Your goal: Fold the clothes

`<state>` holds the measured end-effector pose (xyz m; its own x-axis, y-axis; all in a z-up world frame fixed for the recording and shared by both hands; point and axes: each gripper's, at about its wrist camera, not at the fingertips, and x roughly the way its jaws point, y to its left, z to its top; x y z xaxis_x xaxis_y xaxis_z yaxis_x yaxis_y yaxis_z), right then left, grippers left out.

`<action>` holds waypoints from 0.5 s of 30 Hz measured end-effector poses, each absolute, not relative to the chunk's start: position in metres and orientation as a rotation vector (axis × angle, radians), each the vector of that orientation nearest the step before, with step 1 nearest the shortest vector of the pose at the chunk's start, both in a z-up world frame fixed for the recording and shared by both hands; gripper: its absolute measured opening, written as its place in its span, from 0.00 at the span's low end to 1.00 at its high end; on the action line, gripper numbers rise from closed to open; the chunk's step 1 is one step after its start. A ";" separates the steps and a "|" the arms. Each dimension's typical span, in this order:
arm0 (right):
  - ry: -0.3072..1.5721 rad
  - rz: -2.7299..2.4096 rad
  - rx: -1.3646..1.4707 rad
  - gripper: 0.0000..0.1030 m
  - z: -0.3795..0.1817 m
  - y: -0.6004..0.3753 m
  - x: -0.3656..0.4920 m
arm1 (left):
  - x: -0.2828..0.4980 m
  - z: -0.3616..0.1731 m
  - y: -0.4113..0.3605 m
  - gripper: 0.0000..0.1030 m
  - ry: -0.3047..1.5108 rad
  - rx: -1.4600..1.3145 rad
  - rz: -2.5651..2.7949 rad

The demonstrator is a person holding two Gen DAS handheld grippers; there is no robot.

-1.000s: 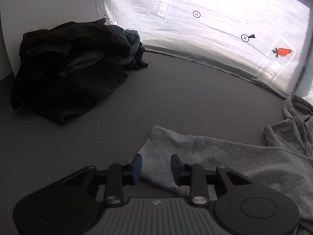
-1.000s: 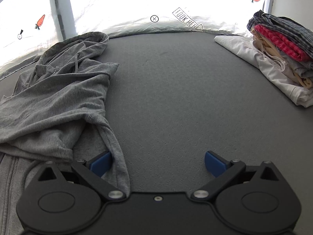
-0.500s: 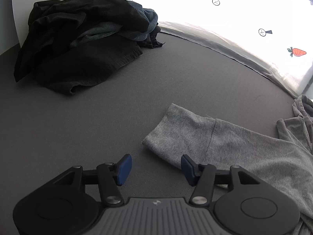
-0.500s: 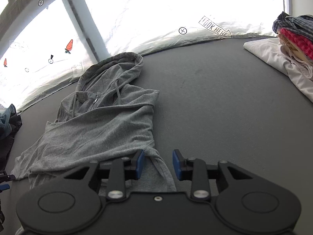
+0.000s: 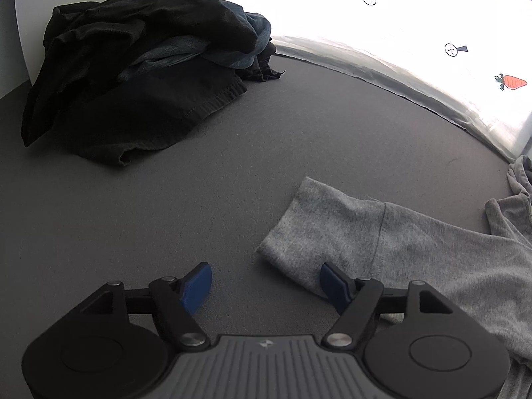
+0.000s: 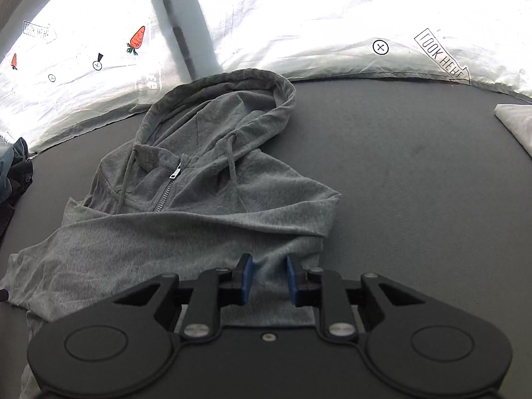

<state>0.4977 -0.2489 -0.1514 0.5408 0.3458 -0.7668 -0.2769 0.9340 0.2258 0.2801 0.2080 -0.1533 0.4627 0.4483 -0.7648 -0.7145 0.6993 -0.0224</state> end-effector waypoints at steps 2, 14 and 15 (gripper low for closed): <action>0.948 0.359 0.121 0.22 -0.158 -0.254 0.511 | 0.282 -0.154 0.211 0.79 0.814 -0.372 0.739; 0.944 0.366 0.261 0.19 -0.170 -0.258 0.574 | 0.286 -0.156 0.216 0.88 0.818 -0.365 0.746; 0.942 0.371 0.259 0.19 -0.171 -0.258 0.575 | 0.286 -0.156 0.216 0.88 0.818 -0.367 0.748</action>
